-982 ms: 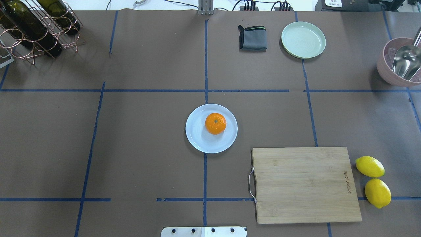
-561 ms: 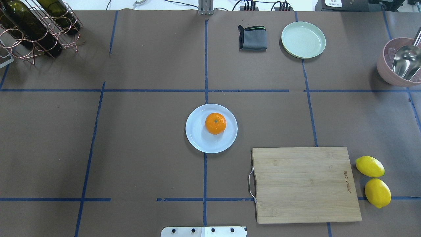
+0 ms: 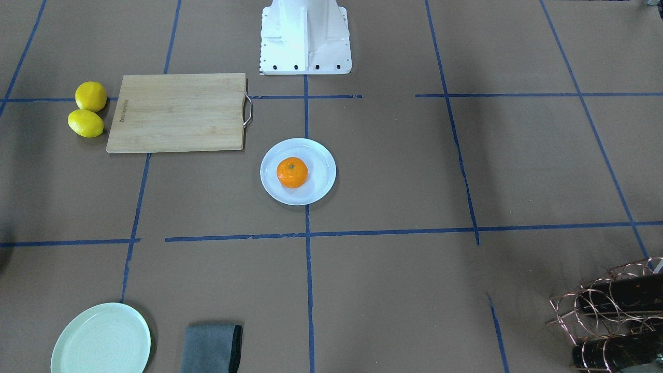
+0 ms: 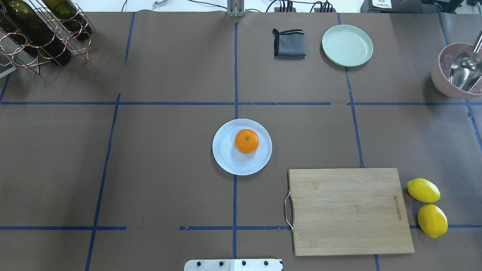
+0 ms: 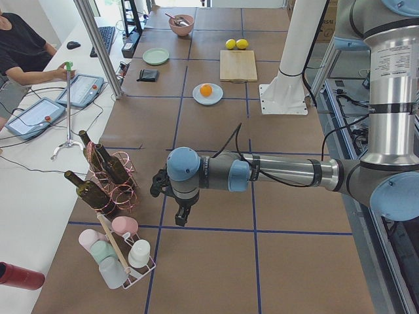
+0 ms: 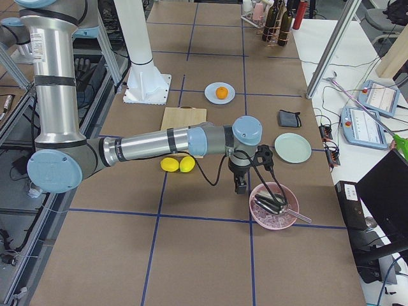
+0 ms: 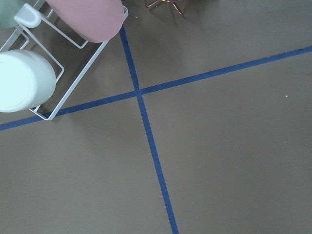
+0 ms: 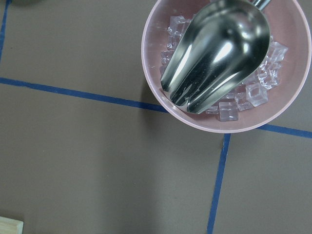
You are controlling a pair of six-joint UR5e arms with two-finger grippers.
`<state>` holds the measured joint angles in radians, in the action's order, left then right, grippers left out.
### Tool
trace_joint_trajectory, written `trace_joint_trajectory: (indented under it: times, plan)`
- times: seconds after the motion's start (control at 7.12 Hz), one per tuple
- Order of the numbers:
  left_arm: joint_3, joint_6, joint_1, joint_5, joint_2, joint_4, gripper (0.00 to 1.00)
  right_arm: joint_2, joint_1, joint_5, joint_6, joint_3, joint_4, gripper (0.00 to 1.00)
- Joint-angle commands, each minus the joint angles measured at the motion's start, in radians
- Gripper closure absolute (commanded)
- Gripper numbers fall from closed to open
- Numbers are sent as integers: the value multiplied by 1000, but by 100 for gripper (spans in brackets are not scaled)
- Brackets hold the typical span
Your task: Pick orange to plate
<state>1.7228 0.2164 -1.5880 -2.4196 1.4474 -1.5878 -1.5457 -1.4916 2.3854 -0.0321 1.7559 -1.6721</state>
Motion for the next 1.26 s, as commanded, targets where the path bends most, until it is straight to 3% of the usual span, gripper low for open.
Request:
trace_joint_trajectory:
  times: [0.0, 0.42, 1.12]
  plan:
    - [35, 0, -13, -3, -61, -26, 0, -42, 1, 3, -3, 5, 0, 0]
    - [101, -14, -24, 0, -73, -17, 0, -53, 1, 1, -5, 4, 0, 0]
    - [63, -17, -21, 5, -53, -15, 0, -77, -1, 30, -11, 5, 0, 0]
